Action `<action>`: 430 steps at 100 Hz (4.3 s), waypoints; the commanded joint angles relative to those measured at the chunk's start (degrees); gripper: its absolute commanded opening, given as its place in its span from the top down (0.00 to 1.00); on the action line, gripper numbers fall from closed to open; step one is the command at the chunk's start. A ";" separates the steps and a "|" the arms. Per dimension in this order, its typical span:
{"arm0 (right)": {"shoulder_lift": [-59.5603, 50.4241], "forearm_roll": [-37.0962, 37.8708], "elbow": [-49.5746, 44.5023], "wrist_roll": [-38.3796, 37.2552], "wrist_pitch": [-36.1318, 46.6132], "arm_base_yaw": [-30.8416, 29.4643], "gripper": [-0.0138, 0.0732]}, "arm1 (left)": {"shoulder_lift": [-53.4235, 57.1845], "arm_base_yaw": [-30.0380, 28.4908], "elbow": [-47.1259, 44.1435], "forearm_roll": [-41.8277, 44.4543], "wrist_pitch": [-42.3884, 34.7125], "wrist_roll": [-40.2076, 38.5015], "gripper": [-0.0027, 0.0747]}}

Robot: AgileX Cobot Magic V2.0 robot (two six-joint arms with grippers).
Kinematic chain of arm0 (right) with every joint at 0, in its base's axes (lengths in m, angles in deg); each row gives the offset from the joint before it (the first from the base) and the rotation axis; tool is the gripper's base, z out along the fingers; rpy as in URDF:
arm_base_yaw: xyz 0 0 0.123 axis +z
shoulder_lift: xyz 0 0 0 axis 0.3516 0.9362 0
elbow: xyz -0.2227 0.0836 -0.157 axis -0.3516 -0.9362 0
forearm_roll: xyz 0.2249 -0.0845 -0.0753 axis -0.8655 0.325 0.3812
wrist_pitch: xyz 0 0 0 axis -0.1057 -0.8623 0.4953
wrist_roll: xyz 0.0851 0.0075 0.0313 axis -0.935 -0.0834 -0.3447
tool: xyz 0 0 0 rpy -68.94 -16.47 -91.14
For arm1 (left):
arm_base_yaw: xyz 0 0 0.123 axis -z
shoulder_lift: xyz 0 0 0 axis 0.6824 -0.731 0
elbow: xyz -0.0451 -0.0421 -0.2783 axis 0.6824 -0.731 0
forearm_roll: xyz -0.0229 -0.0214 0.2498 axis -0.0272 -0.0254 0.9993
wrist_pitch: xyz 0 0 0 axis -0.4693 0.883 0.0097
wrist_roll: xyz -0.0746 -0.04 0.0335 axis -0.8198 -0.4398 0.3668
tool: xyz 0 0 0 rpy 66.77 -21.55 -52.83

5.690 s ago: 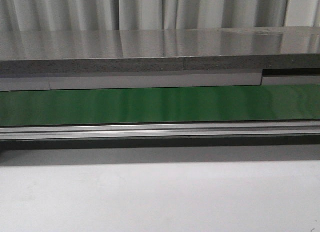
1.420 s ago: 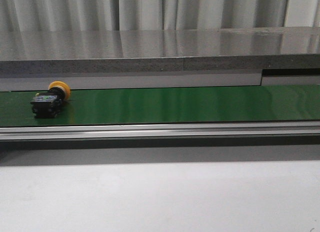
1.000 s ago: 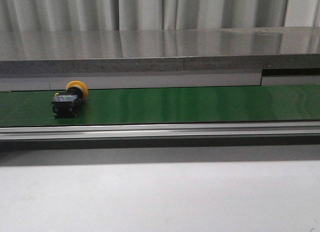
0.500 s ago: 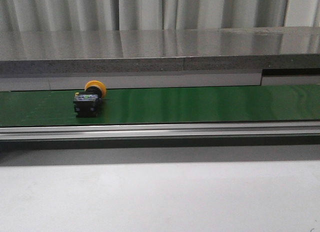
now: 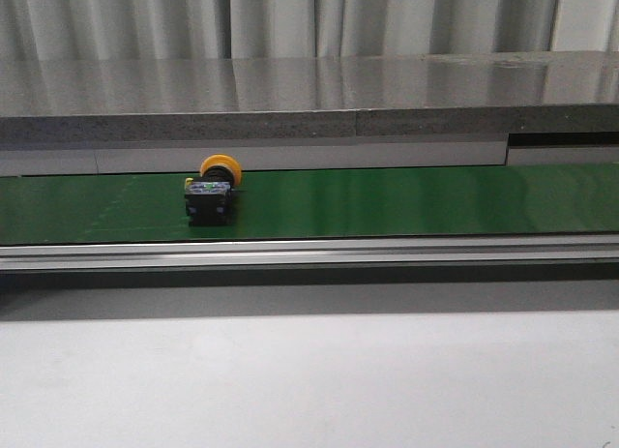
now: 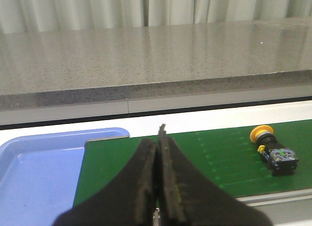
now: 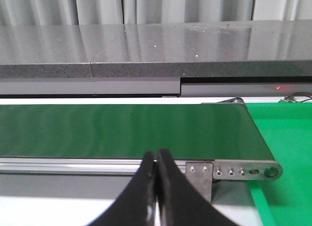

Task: Move button from left to right
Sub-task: 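Raise the left gripper while the belt carries the button toward the right arm, then lower the right gripper over the button and close on its body, then lift the button off the belt and carry it over the green tray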

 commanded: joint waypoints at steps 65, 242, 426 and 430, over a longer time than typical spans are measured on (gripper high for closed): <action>38.18 -1.23 36.82 0.17 -26.18 -0.45 0.92 | -0.26 0.68 1.50 -0.77 -4.67 -0.12 0.99; 77.72 -6.38 63.35 2.44 -25.56 11.75 0.14 | -0.26 0.68 1.50 -0.77 -4.67 -0.12 0.99; 92.31 8.52 76.89 9.44 -34.21 0.69 0.77 | -0.26 0.68 1.50 -0.77 -4.67 -0.12 0.99; 92.25 8.45 76.89 10.66 -34.14 -1.51 0.77 | -0.26 0.68 1.50 -0.77 -4.67 -0.12 0.99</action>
